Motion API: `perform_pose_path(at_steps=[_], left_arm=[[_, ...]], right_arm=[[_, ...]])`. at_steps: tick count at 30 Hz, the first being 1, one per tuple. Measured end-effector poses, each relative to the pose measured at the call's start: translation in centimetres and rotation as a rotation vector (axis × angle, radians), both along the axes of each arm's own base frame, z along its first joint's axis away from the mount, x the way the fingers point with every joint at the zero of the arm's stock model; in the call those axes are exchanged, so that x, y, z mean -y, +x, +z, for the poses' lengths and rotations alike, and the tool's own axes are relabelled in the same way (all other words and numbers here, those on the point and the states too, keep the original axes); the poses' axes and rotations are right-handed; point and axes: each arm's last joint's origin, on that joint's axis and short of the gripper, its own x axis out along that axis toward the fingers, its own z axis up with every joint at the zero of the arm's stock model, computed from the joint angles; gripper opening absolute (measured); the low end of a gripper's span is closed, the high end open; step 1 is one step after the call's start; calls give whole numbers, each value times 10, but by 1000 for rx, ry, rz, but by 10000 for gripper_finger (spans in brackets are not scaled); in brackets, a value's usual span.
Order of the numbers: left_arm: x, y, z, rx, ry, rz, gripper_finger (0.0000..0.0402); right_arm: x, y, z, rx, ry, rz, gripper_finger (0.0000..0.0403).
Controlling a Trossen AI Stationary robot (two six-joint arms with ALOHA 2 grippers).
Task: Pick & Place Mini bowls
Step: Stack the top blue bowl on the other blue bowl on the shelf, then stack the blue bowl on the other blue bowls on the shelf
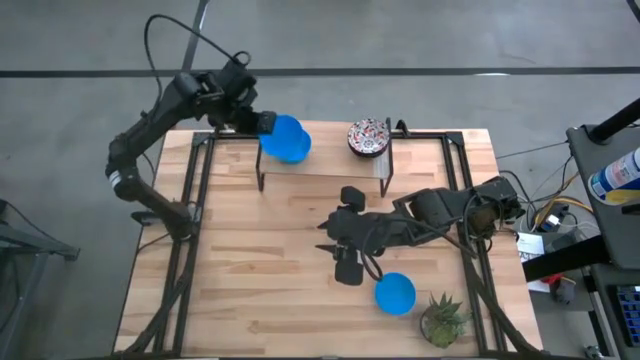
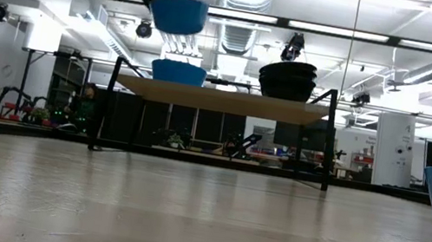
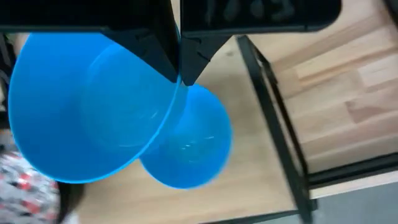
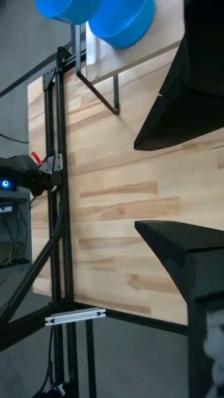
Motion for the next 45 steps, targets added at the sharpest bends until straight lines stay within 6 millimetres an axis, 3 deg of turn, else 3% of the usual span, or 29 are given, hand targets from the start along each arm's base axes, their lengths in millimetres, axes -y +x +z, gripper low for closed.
perform_pose_path(at_steps=[5,11,24,31,36,45], left_arm=[[-24,3,-13,-47,-18,32,0],[-41,22,-30,-70,-26,15,0],[-61,43,-61,-163,-85,0,0],[-62,44,-63,-170,-91,4,3],[-61,42,-64,-200,-87,-39,27],[-57,38,-59,-209,-51,-90,109]], right_arm=[[0,0,0,0,0,0,192],[0,0,0,-1,-1,0,192],[0,0,-1,-10,-10,4,192],[0,0,-1,-13,-18,9,192],[1,0,-1,-13,-20,9,192],[1,0,-5,-28,-13,-1,192]])
